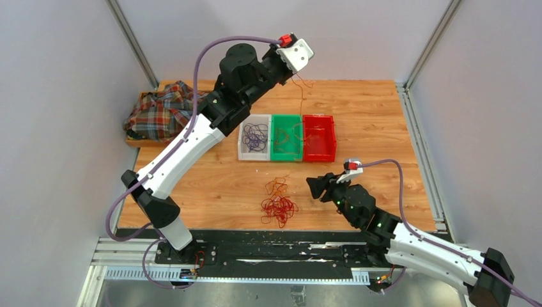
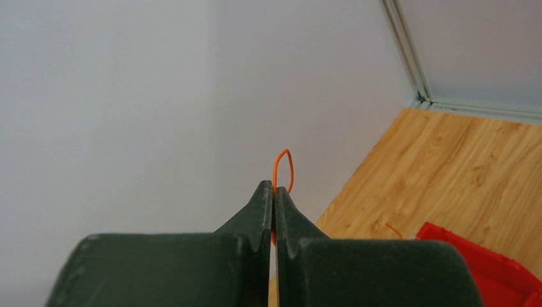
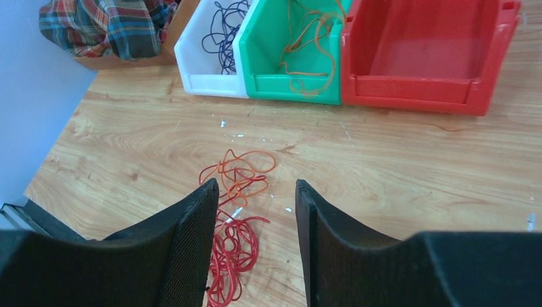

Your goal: Untangle the cables

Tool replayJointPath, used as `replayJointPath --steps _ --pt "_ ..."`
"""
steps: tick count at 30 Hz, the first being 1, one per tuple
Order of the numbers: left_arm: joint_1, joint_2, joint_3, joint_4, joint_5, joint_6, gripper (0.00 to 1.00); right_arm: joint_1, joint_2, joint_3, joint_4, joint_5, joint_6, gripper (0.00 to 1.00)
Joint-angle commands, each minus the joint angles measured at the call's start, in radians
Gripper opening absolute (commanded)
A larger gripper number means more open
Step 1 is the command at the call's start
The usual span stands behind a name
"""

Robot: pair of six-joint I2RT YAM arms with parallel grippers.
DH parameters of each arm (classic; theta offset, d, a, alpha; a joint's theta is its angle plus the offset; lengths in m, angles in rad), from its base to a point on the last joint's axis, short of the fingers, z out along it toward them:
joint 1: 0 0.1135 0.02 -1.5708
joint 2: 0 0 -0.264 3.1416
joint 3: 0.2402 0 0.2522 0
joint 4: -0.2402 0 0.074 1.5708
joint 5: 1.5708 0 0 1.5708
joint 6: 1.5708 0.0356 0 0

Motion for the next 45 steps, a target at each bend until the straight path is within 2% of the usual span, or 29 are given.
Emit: replayJointPath --steps 1,8,20,30,34,40,45 --pt "0.002 0.010 -0.047 0.052 -0.028 0.039 0.00 0.017 -0.077 0.014 -0.116 0.085 0.009 0.48" --pt "0.008 0.017 -0.093 0.069 -0.044 0.041 0.00 0.016 -0.181 0.027 -0.200 0.137 -0.006 0.48" --pt "0.008 0.045 0.123 0.047 -0.005 -0.029 0.00 0.015 -0.179 0.025 -0.221 0.162 0.014 0.48" --pt "0.009 0.038 0.065 0.112 -0.048 0.026 0.00 0.015 -0.161 0.022 -0.208 0.154 0.018 0.47" --pt "0.012 0.067 0.140 0.121 -0.050 0.012 0.00 0.015 -0.161 0.019 -0.214 0.154 0.018 0.47" --pt "0.013 0.145 0.442 0.044 -0.005 -0.059 0.00 0.012 -0.160 0.022 -0.216 0.161 0.017 0.47" --pt "0.012 0.108 0.421 0.139 -0.005 -0.023 0.00 0.006 -0.148 0.029 -0.214 0.156 0.017 0.47"
